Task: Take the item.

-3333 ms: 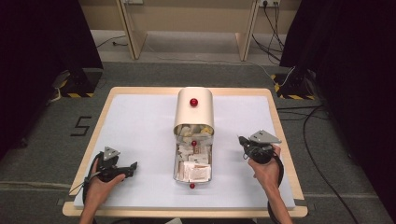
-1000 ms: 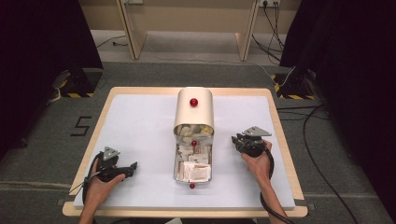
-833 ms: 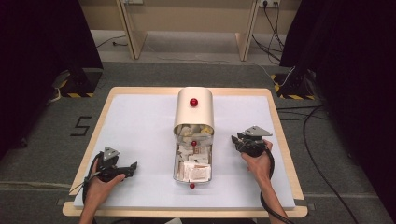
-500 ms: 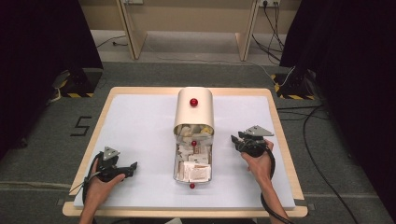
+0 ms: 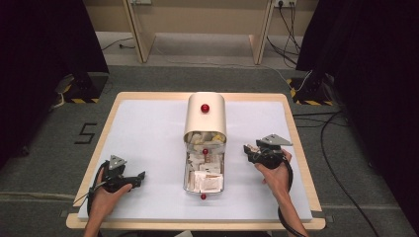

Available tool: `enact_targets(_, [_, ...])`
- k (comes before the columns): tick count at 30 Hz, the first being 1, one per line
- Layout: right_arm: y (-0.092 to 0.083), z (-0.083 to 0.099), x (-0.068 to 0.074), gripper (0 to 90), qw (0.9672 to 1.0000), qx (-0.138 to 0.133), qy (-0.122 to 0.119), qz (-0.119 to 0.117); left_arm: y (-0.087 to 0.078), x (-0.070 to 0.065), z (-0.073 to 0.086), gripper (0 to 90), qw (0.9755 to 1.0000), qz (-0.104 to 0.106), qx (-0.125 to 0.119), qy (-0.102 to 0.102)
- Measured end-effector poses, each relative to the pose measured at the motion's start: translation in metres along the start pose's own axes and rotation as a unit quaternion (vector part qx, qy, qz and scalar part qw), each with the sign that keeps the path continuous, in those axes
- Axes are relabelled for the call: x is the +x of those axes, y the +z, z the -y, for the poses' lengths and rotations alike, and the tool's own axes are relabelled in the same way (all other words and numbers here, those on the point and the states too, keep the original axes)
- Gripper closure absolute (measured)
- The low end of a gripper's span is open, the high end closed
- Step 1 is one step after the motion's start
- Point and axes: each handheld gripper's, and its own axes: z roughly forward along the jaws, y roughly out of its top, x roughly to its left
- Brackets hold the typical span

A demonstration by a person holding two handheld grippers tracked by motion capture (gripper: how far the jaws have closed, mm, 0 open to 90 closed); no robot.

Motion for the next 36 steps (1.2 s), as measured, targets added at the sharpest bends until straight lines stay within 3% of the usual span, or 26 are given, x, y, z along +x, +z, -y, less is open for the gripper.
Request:
enact_targets(24, [-0.019,0.013,0.009,34.9,0.9997,0.014,0.016,-0.015,0.0,0.0,0.0,9.0,1.0,0.001,0.0,0.0])
enact_targets(36, [-0.026,0.014,0.016,33.7,0.9995,0.008,0.019,-0.023,0.0,0.0,0.0,8.9,1.0,0.001,0.0,0.0])
